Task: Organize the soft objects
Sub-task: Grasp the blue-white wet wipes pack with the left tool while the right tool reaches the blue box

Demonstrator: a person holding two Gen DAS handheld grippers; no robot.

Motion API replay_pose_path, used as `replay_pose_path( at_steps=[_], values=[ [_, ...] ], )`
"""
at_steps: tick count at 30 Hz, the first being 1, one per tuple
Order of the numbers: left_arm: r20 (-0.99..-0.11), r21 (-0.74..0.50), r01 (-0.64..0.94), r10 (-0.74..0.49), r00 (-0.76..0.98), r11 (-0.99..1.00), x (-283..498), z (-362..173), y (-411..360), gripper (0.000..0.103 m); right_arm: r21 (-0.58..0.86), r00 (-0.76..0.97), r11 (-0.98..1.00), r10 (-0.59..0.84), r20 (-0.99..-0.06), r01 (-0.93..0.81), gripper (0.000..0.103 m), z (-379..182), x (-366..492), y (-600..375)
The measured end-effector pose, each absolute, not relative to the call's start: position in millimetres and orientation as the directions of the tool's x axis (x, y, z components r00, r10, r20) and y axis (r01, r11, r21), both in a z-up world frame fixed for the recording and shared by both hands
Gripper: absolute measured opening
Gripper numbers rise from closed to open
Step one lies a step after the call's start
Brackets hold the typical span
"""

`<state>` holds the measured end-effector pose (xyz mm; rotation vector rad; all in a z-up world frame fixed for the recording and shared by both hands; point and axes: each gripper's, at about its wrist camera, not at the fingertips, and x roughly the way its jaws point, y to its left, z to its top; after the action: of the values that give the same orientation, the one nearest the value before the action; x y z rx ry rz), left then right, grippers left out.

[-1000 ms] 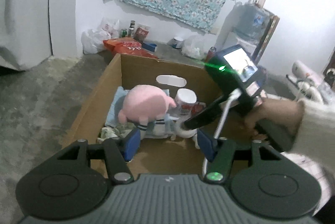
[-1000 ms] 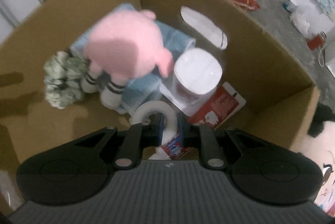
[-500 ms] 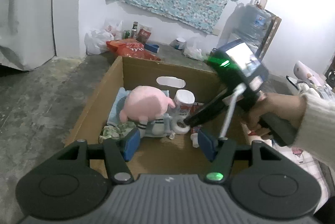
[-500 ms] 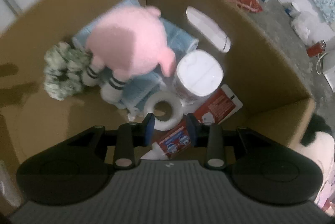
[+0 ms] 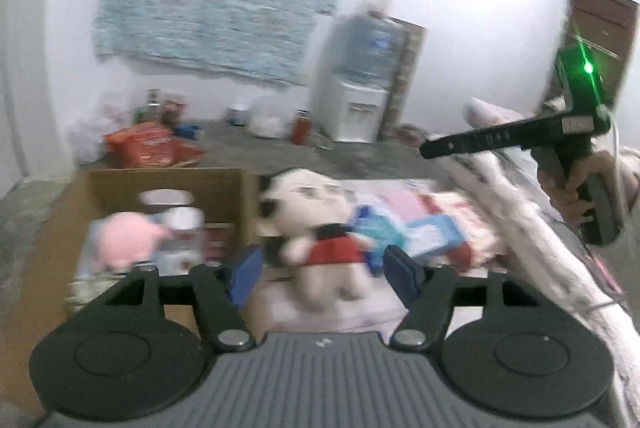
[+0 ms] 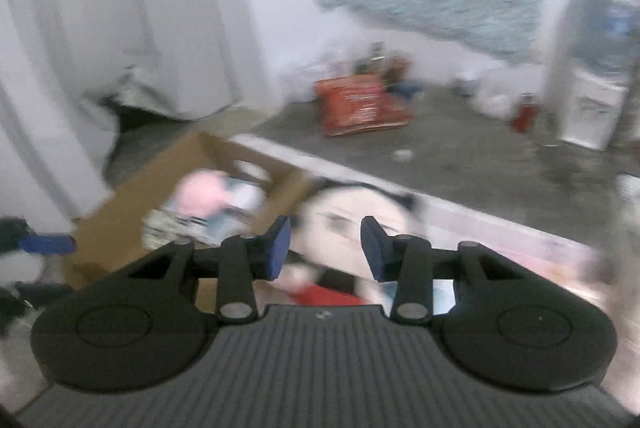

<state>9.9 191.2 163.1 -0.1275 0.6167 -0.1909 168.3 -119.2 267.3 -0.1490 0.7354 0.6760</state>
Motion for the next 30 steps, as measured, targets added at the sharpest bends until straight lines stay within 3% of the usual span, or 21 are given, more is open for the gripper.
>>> replay_pose_path(
  at_steps=[3,9,13,17,20,23,27,28,29,30],
  values=[
    [-0.577,-0.168,0.182,-0.246,0.779,0.969,29,149,148,0.072,0.084,0.612,0.839,0.456,-0.646,-0.537,0.044,245,162,-184],
    [-0.618,-0.118,0.25,-0.268,0.739,0.961,88,100,71,0.072,0.245,0.569,0.877,0.459,-0.683,-0.414,0.044,166,173,-271],
    [-0.625,0.052,0.32,-0.22,0.749,0.946,128,56,18,0.072,0.338,0.525,0.866,0.494,-0.692,-0.37,0.044,122,183,-282],
    [-0.63,0.224,0.355,-0.143,0.764,0.908,156,12,-20,0.072,0.454,0.425,0.811,0.581,-0.694,-0.368,0.053,92,200,-270],
    [-0.614,0.386,0.368,-0.062,0.787,0.846,173,-21,-38,0.073,0.415,0.437,0.835,0.545,-0.716,-0.361,0.061,84,211,-258],
    [-0.54,0.56,0.327,0.036,0.841,0.761,183,-46,-50,0.073,0.398,0.415,0.848,0.521,-0.746,-0.35,0.066,73,229,-244],
    [-0.52,0.636,0.313,0.093,0.849,0.706,195,-65,-51,0.05,0.379,0.407,0.856,0.504,-0.762,-0.351,0.066,61,243,-227],
    [-0.527,0.629,0.317,0.089,0.845,0.709,196,-67,-49,0.048,0.384,0.413,0.861,0.5,-0.761,-0.334,0.062,58,246,-224],
    [-0.515,0.638,0.314,0.087,0.853,0.703,194,-68,-49,0.044,0.388,0.425,0.863,0.499,-0.755,-0.324,0.042,56,248,-225],
    [-0.513,0.646,0.315,0.089,0.854,0.696,192,-68,-49,0.04,0.389,0.432,0.863,0.5,-0.751,-0.322,0.031,54,249,-224]
  ],
)
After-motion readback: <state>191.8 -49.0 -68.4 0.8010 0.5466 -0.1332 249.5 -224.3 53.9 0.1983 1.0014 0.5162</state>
